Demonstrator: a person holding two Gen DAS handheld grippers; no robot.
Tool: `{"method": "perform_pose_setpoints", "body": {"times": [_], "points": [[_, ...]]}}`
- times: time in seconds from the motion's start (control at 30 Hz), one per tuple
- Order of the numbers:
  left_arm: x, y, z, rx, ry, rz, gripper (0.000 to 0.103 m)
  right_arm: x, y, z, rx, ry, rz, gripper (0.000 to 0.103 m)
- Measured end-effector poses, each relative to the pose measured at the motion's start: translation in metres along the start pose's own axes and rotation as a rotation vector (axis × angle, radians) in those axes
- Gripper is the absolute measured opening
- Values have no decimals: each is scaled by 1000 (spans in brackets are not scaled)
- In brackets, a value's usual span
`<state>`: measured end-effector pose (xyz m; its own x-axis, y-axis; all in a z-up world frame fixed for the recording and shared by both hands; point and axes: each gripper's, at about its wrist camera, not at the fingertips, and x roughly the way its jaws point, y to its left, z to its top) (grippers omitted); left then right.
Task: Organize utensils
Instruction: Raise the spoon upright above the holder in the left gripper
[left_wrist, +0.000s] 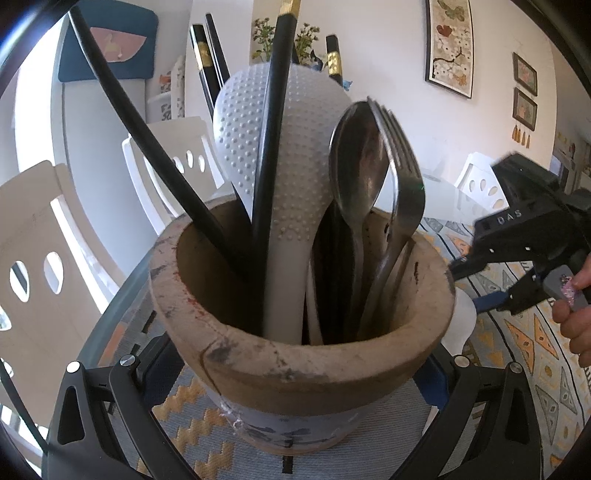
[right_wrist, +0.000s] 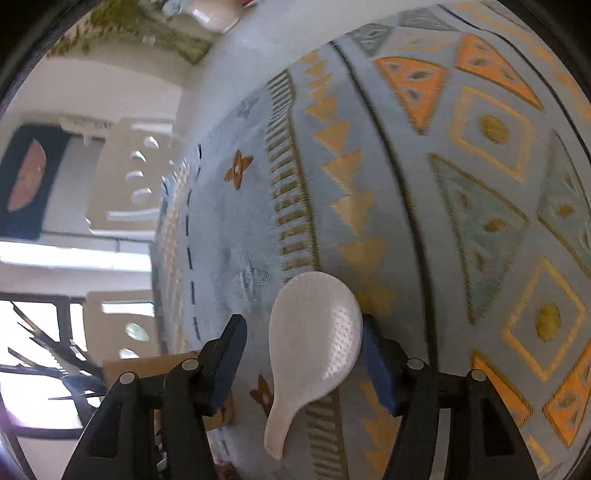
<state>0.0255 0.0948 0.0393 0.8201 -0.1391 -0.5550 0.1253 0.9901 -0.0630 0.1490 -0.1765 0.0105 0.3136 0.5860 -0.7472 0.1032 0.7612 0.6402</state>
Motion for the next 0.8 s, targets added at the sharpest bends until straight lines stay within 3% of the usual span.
{"method": "perform_pose_setpoints", "body": {"times": [0.1,0.17,0.2,0.23,0.3,0.33,0.4,0.7,0.8], "points": [[3,0,0,-1,17,2,103,16,28,-1,-174,-4,-141,70],[3,1,0,-2,15,1,103,26,47,-11,-324,-12,-282,64],[2,0,-1,-2,12,0,103,31,57,-18,-392,-34,-381,52],[2,0,-1,-1,10,0,103,31,60,-19,-405,-47,-388,37],[2,-1,-1,0,8,0,103,27,56,-15,-351,-59,-275,16],[2,-1,-1,0,8,0,103,26,51,-11,-287,-43,-189,12],[2,-1,-1,-3,10,0,103,27,46,-7,-251,-30,-124,10],[3,0,0,-6,12,-2,103,34,44,5,-231,-12,-57,7],[3,1,0,-5,13,-1,103,28,46,-6,-238,-32,-36,7]]}}
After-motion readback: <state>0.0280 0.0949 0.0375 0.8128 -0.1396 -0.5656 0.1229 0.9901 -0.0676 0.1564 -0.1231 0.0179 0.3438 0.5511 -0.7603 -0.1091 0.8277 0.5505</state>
